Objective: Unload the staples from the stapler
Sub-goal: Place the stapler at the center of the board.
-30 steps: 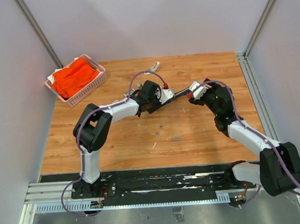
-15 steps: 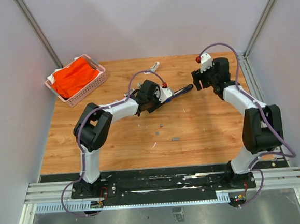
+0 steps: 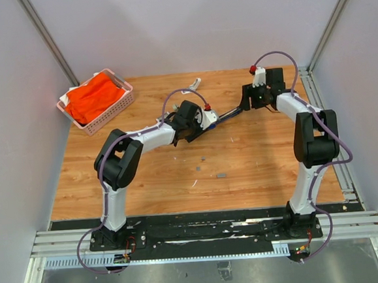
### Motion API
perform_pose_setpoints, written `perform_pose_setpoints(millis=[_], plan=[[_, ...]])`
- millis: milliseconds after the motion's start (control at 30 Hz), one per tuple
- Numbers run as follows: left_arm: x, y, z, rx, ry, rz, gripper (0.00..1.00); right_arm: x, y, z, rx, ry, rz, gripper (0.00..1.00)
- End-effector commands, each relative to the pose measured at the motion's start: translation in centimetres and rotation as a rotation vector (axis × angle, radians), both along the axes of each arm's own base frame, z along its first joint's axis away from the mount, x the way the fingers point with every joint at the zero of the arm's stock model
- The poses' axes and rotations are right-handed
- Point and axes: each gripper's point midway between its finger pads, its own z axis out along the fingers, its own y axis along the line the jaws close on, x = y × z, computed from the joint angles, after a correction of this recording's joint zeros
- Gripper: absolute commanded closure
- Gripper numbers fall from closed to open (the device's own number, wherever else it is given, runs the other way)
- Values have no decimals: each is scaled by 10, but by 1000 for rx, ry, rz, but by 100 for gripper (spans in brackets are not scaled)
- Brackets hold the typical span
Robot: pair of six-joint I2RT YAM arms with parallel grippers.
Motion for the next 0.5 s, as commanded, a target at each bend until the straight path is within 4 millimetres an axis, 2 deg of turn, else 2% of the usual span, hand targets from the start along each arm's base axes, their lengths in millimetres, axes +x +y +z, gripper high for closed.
perform_pose_setpoints(millis=[0,233,467], plan=[[9,-3,8,-14,-16,8,100,1,2,-9,95,88,-27,38],[8,-1,6,-2,-6,20,99,10,-1,-19,125,117,-43,44],[9,-1,4,6,0,23,99,12,7,-25,199,155,-29,46]])
